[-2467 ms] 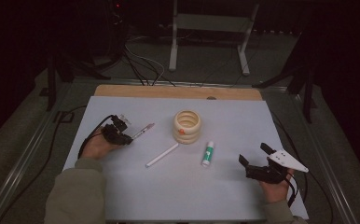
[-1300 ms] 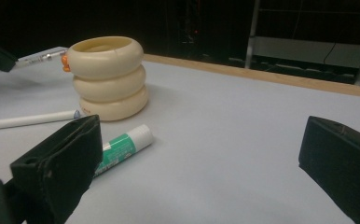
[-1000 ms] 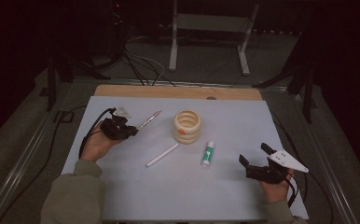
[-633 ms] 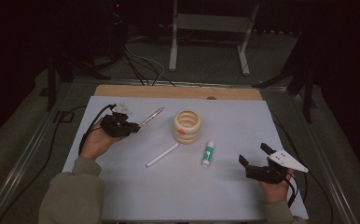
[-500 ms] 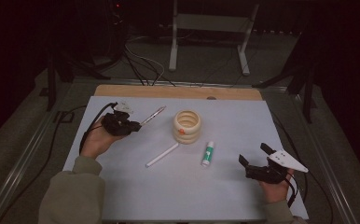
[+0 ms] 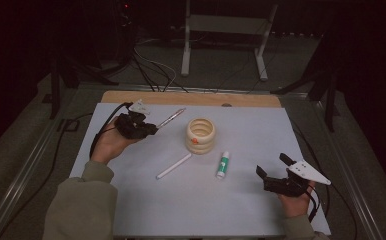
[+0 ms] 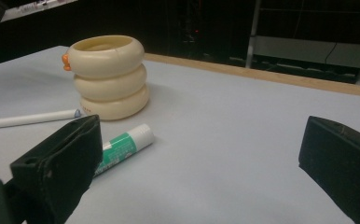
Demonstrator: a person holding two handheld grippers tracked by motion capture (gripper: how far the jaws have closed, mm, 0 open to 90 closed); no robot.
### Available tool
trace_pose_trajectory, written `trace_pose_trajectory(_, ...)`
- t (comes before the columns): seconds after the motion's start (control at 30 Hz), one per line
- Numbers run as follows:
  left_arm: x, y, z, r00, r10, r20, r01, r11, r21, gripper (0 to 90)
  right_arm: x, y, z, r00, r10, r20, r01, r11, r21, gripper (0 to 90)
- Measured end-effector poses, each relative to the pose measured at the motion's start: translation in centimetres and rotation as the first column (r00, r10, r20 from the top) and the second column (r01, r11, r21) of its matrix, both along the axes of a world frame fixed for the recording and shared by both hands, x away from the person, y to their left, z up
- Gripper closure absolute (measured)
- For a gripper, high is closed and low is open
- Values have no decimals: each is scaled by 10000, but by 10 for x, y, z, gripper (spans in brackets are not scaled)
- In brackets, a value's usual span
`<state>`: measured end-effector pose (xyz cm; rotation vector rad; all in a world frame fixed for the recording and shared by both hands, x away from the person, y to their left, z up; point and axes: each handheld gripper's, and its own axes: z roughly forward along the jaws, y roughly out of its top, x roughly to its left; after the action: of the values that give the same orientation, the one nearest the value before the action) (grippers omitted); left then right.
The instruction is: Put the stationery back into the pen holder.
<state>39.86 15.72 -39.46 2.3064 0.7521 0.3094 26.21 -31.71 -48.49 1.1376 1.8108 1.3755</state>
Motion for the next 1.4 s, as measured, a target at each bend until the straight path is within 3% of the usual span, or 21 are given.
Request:
trace_pose_trajectory(0.37,5,-18,13,9994,-349,8,349,9994,-14,813,0,0,0,10000,-2,3,2,10000,-1,4)
trace_pose_trajectory(0.83,11,-41,20,9976,-663,-180,669,9972,348,812,0,0,0,10000,12,12,-12,10000,-6,4)
trace_pose_trajectory(1.4,13,-62,26,9947,-1014,-183,1022,9936,481,811,0,0,0,10000,24,13,-24,10000,-2,4)
